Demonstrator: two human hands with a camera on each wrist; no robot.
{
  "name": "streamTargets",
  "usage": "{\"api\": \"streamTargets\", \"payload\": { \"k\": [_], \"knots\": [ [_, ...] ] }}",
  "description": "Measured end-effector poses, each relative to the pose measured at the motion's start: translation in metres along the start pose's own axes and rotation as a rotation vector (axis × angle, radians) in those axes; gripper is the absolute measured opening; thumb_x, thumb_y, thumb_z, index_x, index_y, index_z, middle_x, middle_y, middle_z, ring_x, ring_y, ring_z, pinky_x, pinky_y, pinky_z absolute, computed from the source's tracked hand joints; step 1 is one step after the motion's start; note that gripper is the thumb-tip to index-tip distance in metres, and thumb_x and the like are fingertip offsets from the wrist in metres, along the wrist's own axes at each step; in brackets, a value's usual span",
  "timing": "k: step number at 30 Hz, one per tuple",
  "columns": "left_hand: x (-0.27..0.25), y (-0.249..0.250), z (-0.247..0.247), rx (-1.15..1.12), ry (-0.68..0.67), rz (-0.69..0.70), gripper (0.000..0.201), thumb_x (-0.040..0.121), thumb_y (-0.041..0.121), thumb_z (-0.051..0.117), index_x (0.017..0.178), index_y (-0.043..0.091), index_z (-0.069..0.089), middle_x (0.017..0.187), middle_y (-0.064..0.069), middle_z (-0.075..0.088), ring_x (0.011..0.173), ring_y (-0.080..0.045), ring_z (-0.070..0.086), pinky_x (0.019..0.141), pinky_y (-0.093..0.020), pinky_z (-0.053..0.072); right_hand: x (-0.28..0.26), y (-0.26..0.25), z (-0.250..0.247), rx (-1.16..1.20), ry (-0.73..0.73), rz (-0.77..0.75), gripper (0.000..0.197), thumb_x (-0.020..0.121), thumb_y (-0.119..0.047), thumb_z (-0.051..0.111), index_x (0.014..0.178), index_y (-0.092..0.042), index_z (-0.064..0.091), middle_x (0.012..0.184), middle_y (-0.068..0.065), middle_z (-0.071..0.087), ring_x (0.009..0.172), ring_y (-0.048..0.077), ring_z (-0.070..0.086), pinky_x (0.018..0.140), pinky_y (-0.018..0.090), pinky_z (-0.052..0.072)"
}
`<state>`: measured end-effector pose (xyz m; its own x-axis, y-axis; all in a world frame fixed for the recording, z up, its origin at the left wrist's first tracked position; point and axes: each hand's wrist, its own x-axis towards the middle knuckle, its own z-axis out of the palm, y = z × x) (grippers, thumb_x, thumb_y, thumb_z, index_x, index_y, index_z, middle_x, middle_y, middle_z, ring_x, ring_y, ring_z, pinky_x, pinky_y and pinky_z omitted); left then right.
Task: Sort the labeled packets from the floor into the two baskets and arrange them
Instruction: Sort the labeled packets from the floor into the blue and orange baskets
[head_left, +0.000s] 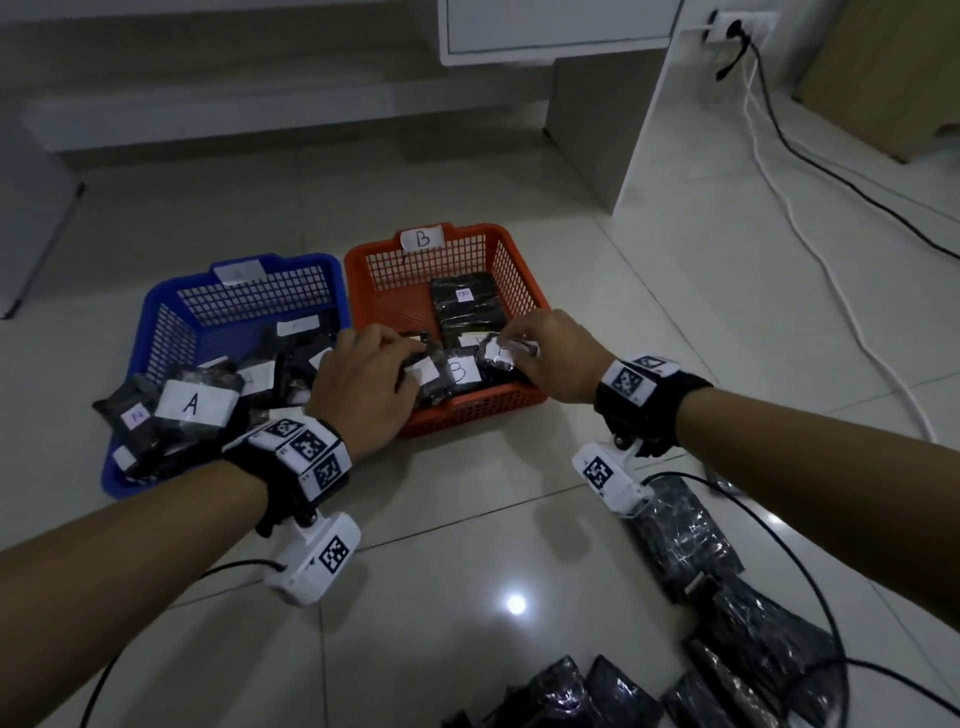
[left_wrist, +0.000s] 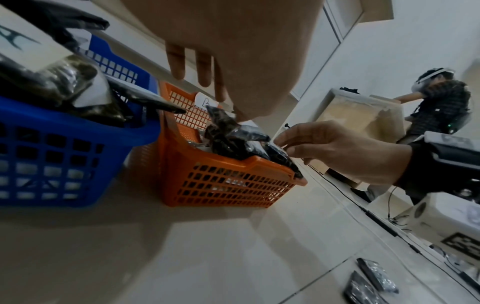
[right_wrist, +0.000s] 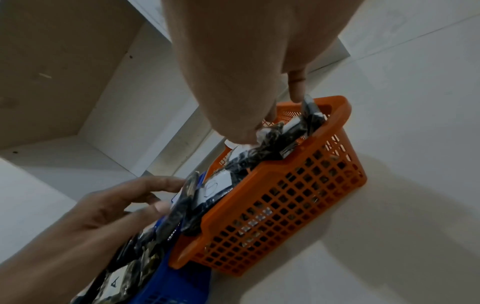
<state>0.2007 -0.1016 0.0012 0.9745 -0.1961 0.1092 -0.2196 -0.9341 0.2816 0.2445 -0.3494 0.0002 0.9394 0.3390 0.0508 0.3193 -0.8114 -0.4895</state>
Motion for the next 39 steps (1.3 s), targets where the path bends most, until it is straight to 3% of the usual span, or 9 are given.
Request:
{"api": "streamTargets", "payload": {
  "k": [2, 4, 9, 16, 18, 28, 33, 39],
  "knots": [
    [0.0, 0.0, -0.001, 0.007, -0.02, 0.012, 0.049, 0.093, 0.054, 0.055, 0.133, 0.028, 0.056, 0.127, 0.004, 0.055, 0.115, -0.023, 0.047, 0.094, -0.043, 0.041, -0.001, 0.001, 0.002, -0.011, -0.056, 0.045, 0.02, 0.093, -0.035, 0.065, 0.111, -0.026, 0.068, 0.118, 0.0, 0.068, 0.103, 0.022, 0.063, 0.091, 0.045, 0.053],
    [0.001, -0.002, 0.0, 0.004, -0.045, 0.007, 0.055, 0.091, 0.059, 0.055, 0.136, 0.027, 0.054, 0.129, 0.004, 0.055, 0.117, -0.023, 0.048, 0.097, -0.047, 0.041, -0.003, 0.002, 0.0, 0.003, -0.081, 0.048, 0.032, 0.087, -0.04, 0.073, 0.115, -0.025, 0.065, 0.118, -0.002, 0.068, 0.103, 0.02, 0.063, 0.09, 0.042, 0.053],
    [0.003, -0.001, 0.004, 0.056, -0.056, -0.02, 0.052, 0.095, 0.052, 0.054, 0.139, 0.024, 0.049, 0.134, 0.001, 0.055, 0.123, -0.024, 0.048, 0.1, -0.049, 0.034, -0.006, 0.001, -0.006, 0.053, -0.079, -0.012, 0.044, 0.08, -0.021, 0.081, 0.119, -0.024, 0.06, 0.123, -0.001, 0.064, 0.106, 0.02, 0.062, 0.09, 0.043, 0.054],
    [0.006, 0.0, -0.001, 0.044, -0.102, -0.018, 0.049, 0.081, 0.057, 0.069, 0.117, 0.029, 0.049, 0.117, 0.008, 0.055, 0.111, -0.018, 0.053, 0.097, -0.046, 0.034, -0.006, 0.003, -0.006, 0.096, -0.084, -0.028, 0.023, 0.079, -0.024, 0.075, 0.101, -0.025, 0.067, 0.12, -0.002, 0.066, 0.107, 0.022, 0.062, 0.093, 0.046, 0.053],
    [0.005, -0.003, -0.002, 0.085, -0.111, -0.02, 0.047, 0.082, 0.057, 0.068, 0.117, 0.029, 0.05, 0.117, 0.008, 0.056, 0.111, -0.018, 0.053, 0.097, -0.046, 0.034, -0.007, 0.004, -0.005, 0.084, -0.064, -0.037, 0.02, 0.08, -0.022, 0.073, 0.099, -0.026, 0.068, 0.117, -0.002, 0.066, 0.105, 0.02, 0.062, 0.092, 0.047, 0.053],
    [0.0, -0.004, -0.002, 0.023, -0.083, -0.001, 0.034, 0.094, 0.04, 0.058, 0.123, 0.023, 0.054, 0.123, 0.003, 0.058, 0.111, -0.02, 0.056, 0.099, -0.046, 0.036, -0.016, 0.01, -0.01, 0.069, 0.007, -0.043, 0.032, 0.082, -0.019, 0.074, 0.111, -0.022, 0.062, 0.124, 0.002, 0.057, 0.112, 0.021, 0.054, 0.097, 0.05, 0.049],
    [-0.003, -0.001, -0.006, -0.004, -0.1, -0.035, 0.042, 0.086, 0.036, 0.062, 0.124, 0.025, 0.048, 0.118, 0.004, 0.062, 0.107, -0.021, 0.058, 0.1, -0.046, 0.035, -0.034, 0.025, -0.014, 0.089, 0.059, -0.062, 0.031, 0.083, -0.016, 0.069, 0.113, -0.021, 0.062, 0.119, 0.001, 0.057, 0.109, 0.022, 0.054, 0.097, 0.049, 0.048],
    [-0.006, 0.002, -0.011, 0.033, -0.112, -0.022, 0.043, 0.081, 0.034, 0.066, 0.119, 0.027, 0.046, 0.115, 0.005, 0.053, 0.109, -0.021, 0.052, 0.098, -0.047, 0.034, -0.059, 0.049, -0.019, 0.054, 0.208, -0.1, 0.027, 0.088, -0.015, 0.068, 0.114, -0.021, 0.063, 0.119, 0.0, 0.057, 0.111, 0.019, 0.054, 0.099, 0.042, 0.046]
  ]
}}
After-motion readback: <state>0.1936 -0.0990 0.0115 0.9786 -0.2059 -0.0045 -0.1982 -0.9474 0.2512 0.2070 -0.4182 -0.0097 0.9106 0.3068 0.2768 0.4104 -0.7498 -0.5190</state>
